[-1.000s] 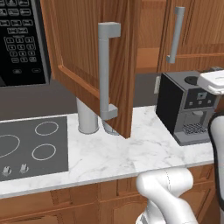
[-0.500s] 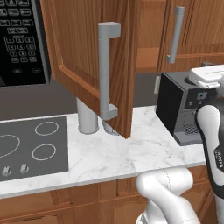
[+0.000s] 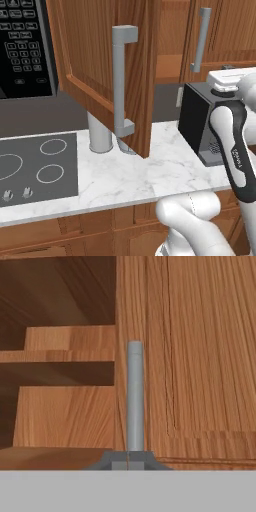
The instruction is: Get the candle and the wine from the cabinet and move them to the dining counter.
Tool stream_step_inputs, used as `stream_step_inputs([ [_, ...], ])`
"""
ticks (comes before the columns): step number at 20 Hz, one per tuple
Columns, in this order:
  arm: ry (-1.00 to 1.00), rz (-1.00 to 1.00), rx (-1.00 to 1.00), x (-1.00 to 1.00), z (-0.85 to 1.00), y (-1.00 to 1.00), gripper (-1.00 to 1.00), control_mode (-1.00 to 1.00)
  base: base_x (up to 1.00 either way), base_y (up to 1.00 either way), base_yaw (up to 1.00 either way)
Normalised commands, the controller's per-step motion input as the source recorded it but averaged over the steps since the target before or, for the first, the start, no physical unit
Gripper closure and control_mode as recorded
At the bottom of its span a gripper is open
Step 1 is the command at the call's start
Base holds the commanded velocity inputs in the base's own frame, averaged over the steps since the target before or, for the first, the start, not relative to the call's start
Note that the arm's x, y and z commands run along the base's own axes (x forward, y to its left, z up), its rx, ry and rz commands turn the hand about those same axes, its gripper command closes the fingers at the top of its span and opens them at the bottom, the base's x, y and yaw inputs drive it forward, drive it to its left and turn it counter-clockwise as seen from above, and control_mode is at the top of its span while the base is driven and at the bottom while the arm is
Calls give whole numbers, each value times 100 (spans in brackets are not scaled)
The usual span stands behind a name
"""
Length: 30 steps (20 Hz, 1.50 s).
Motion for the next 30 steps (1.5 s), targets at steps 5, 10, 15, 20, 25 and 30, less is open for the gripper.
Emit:
stream_step_inputs([
  [5,0,-3,0,39,0,-3,100,-100,0,0,0],
  [10,0,0,0,20,0,0,100,-100,0,0,0],
  [15,0,0,0,9,0,0,100,-100,0,0,0],
  [20,0,0,0,0,0,0,100,-100,0,0,0],
  [25,0,0,0,0,0,0,100,-100,0,0,0],
  [30,0,0,0,0,0,0,100,-100,0,0,0],
])
